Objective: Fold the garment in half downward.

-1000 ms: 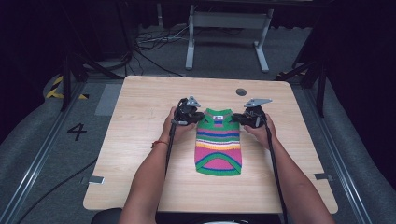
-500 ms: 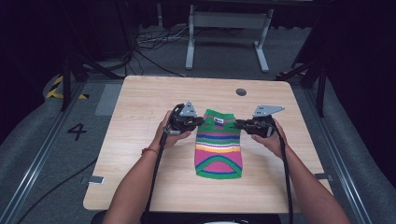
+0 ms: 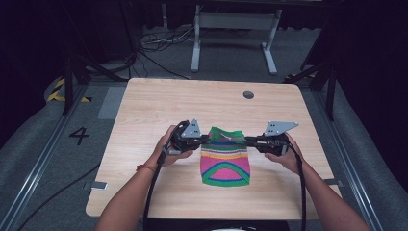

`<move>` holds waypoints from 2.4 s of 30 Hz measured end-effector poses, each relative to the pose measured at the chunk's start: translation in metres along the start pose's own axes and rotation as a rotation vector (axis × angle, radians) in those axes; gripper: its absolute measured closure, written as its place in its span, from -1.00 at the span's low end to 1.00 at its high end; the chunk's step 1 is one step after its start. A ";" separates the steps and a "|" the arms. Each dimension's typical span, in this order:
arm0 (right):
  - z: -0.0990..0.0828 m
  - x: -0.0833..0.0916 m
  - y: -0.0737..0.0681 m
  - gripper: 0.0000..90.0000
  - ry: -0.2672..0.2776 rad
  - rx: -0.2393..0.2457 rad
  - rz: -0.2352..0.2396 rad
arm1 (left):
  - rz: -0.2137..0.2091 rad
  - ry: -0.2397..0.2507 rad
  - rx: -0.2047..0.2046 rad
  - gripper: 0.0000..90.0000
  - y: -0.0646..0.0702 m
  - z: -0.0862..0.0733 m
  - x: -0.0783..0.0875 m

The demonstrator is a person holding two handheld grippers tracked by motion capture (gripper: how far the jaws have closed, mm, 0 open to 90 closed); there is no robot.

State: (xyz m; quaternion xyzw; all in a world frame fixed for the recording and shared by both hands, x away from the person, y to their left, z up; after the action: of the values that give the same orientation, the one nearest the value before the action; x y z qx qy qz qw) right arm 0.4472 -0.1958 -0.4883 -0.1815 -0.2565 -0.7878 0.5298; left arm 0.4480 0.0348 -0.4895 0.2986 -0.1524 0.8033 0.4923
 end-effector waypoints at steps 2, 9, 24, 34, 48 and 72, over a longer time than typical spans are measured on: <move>-0.001 0.003 -0.008 0.81 -0.004 0.017 0.016 | -0.009 -0.008 -0.010 0.93 0.005 -0.003 0.003; -0.009 0.009 -0.030 0.80 -0.013 0.046 0.073 | -0.048 -0.061 -0.040 0.97 0.024 -0.019 0.004; -0.028 0.015 -0.060 0.62 -0.075 0.074 0.095 | -0.056 -0.082 -0.043 0.67 0.039 -0.026 0.003; -0.017 -0.014 -0.069 0.33 -0.085 0.059 0.096 | -0.106 -0.158 -0.059 0.40 0.048 -0.034 -0.028; -0.020 -0.018 -0.066 0.97 -0.117 0.074 0.066 | -0.122 -0.131 -0.062 0.97 0.054 -0.026 -0.025; -0.032 -0.004 -0.103 0.78 -0.146 0.114 0.170 | -0.214 -0.190 -0.051 0.87 0.090 -0.062 -0.016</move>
State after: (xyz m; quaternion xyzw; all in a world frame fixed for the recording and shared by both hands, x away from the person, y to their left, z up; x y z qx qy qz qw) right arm 0.3530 -0.1799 -0.5382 -0.2290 -0.3223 -0.7091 0.5839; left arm 0.3540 0.0150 -0.5431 0.3751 -0.1858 0.7104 0.5658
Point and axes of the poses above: each handheld gripper's, and its own axes: x roughly backward along the jaws, z roughly out of its top, y roughly to its right, the point moved 7 cm from there along -x, roughly forward along the jaws, and after that the axes turned 14 degrees about x, right-handed, at the moved point
